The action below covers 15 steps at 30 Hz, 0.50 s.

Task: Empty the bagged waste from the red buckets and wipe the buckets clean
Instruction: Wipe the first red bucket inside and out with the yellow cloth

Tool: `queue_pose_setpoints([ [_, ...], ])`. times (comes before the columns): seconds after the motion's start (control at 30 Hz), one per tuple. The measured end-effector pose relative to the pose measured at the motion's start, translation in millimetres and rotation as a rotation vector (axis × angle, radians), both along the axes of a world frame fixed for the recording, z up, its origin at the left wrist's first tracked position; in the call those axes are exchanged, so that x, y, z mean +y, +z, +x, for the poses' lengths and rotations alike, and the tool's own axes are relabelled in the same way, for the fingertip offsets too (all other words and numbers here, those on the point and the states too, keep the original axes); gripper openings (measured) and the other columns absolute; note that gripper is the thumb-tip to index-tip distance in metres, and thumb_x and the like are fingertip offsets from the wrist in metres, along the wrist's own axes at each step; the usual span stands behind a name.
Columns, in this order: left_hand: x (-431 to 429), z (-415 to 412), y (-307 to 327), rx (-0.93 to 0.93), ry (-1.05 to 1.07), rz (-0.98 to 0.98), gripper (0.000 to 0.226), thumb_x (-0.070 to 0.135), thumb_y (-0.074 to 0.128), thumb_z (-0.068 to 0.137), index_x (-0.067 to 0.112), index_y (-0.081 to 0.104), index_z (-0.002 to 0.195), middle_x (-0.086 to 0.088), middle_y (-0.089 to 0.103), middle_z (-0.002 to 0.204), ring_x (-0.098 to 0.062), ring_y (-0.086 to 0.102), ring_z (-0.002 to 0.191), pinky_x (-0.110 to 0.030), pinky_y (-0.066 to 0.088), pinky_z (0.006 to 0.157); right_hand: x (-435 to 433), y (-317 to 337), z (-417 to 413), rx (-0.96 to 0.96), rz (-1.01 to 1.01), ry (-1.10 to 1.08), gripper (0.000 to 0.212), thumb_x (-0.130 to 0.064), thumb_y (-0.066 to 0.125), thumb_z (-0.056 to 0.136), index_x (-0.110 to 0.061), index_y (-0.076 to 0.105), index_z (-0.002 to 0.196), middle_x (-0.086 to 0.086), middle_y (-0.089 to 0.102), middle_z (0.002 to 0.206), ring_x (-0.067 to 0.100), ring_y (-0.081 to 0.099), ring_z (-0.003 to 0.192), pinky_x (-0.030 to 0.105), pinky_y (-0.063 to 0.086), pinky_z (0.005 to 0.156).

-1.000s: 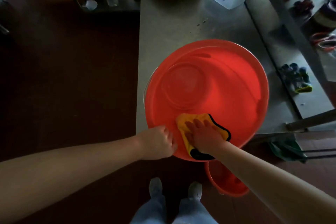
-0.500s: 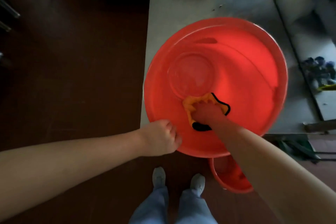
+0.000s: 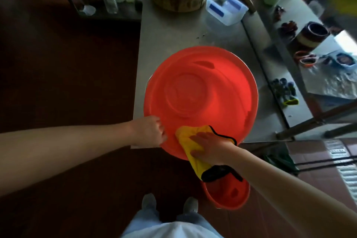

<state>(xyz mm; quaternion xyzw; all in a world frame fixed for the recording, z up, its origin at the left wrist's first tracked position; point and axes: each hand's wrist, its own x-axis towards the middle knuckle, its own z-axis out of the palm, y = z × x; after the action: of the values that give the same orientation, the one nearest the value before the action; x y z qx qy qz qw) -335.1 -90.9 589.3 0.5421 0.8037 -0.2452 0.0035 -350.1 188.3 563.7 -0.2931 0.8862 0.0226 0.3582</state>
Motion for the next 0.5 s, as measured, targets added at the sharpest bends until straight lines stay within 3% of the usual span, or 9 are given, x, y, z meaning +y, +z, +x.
queue_pose_setpoints([
  [0.07,-4.2,-9.3,6.4,0.005,-0.017,-0.026,0.018,0.022,0.048,0.101,0.018,0.064,0.093,-0.001,0.071,0.084,-0.02,0.068,0.073,-0.032,0.053,0.076,12.4,14.4,4.1,-0.048,-0.012,0.002,0.082,-0.062,0.052,0.094,-0.039,0.009,0.16,-0.006,0.01,0.169,0.018,0.012,0.154,0.037,0.016,0.122],
  [0.17,-12.5,-28.2,18.8,0.006,-0.049,-0.09,0.023,0.037,0.05,0.1,0.019,0.064,0.098,0.0,0.071,0.088,-0.02,0.068,0.08,-0.033,0.049,0.082,27.0,29.7,2.9,-0.022,-0.011,0.126,0.093,-0.046,0.067,0.087,-0.038,0.01,0.16,-0.006,0.012,0.168,0.014,0.017,0.153,0.031,0.023,0.119],
  [0.23,-19.1,-41.6,29.7,-0.038,-0.047,-0.125,0.029,0.043,0.048,0.101,0.018,0.063,0.099,0.0,0.07,0.089,-0.023,0.067,0.084,-0.036,0.047,0.086,32.4,36.0,1.1,0.059,0.007,0.186,0.092,-0.038,0.066,0.086,-0.037,0.012,0.16,-0.006,0.016,0.167,0.014,0.022,0.151,0.033,0.028,0.119],
  [0.4,-30.1,-64.3,51.7,0.034,-0.11,0.02,0.035,0.046,0.043,0.1,0.022,0.067,0.094,0.003,0.07,0.085,-0.023,0.067,0.086,-0.043,0.039,0.106,27.2,37.7,-1.1,0.185,0.046,0.224,0.09,-0.028,0.064,0.083,-0.028,0.015,0.158,-0.002,0.026,0.161,0.026,0.041,0.14,0.042,0.042,0.108],
  [0.5,-25.5,-56.6,53.5,0.082,-0.025,-0.027,0.034,0.05,0.052,0.096,0.021,0.069,0.102,0.001,0.071,0.094,-0.025,0.066,0.098,-0.054,0.027,0.118,20.7,28.7,5.9,0.204,0.018,0.231,0.089,-0.016,0.062,0.081,-0.021,0.017,0.158,0.003,0.03,0.157,0.033,0.049,0.13,0.043,0.044,0.104],
])
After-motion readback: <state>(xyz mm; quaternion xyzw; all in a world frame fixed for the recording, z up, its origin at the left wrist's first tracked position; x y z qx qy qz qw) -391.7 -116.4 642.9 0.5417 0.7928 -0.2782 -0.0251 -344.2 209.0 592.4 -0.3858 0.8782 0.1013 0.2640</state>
